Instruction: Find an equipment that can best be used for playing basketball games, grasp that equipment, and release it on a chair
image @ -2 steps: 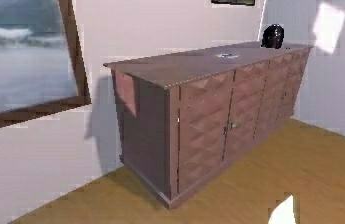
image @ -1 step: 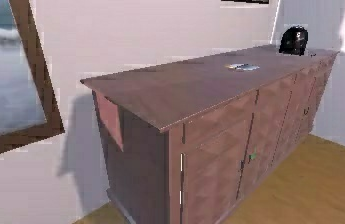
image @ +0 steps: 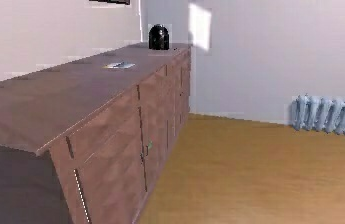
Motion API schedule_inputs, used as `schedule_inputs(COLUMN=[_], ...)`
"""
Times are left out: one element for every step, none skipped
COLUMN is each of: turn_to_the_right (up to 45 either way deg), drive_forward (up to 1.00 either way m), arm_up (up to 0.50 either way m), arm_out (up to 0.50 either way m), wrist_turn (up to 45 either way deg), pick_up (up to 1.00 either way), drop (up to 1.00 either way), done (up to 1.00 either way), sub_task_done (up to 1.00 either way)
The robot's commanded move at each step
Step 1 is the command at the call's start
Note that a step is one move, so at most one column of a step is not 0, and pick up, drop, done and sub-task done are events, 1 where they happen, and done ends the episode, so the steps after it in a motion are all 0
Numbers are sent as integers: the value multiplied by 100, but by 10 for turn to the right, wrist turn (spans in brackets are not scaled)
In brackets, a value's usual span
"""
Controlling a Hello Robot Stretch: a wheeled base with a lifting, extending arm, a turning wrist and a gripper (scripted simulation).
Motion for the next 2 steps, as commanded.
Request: schedule_inputs(turn_to_the_right=[0,450], drive_forward=[60,0], arm_up=[0,0], arm_out=[0,0], wrist_turn=[0,0], pick_up=[0,0], drop=[0,0], done=[0,0], sub_task_done=[0,0])
